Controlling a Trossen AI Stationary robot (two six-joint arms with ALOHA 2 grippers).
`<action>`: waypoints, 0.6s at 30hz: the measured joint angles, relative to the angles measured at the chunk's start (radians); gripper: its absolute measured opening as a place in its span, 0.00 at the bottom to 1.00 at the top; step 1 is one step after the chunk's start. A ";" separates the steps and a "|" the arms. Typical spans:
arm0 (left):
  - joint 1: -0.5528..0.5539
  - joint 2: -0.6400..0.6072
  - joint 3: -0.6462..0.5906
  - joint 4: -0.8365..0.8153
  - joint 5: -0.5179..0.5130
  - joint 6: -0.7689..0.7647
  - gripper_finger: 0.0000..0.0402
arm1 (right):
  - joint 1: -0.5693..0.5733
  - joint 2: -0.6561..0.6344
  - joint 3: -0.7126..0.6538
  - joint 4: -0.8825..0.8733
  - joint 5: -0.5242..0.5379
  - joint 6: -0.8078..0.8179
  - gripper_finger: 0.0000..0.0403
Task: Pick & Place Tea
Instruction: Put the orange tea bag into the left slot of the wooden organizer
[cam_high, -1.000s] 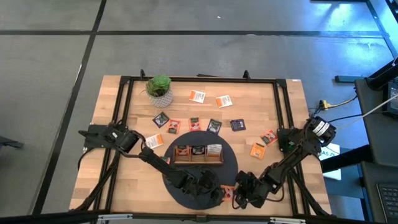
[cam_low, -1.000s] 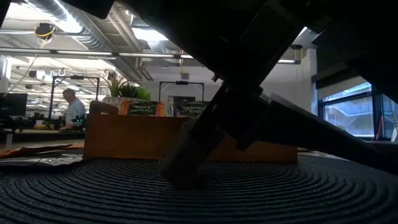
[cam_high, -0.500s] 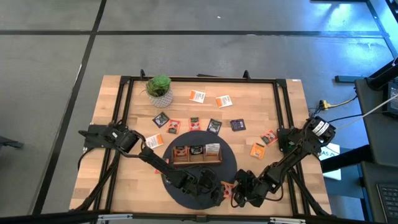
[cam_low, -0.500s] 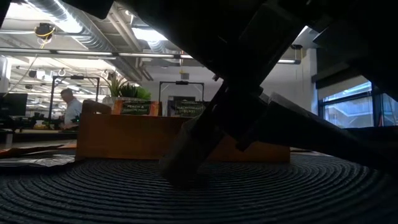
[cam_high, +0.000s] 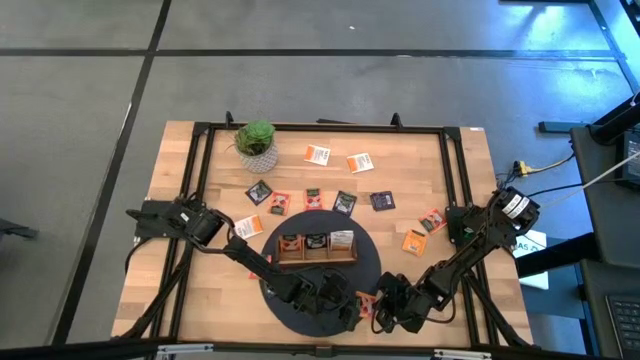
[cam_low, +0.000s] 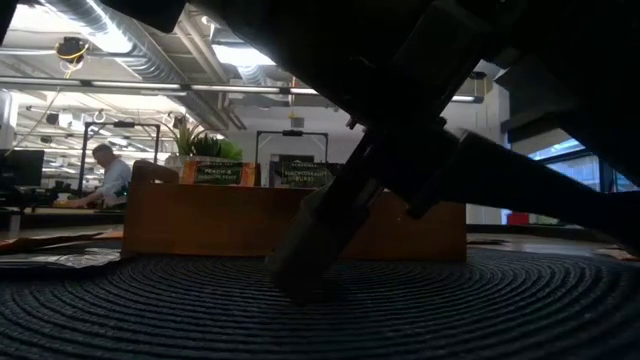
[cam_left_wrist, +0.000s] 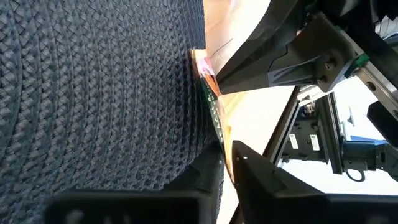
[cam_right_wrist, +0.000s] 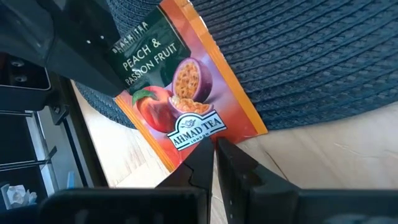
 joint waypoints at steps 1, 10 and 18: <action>0.000 0.000 0.000 0.000 0.000 0.004 0.05 | 0.000 0.000 0.000 0.000 0.000 0.000 0.06; 0.001 -0.004 0.000 -0.001 0.020 0.079 0.01 | 0.001 -0.002 0.000 0.002 -0.089 -0.003 0.06; 0.030 -0.070 -0.002 -0.014 0.186 0.264 0.01 | 0.017 -0.032 0.000 -0.010 -0.131 0.000 0.06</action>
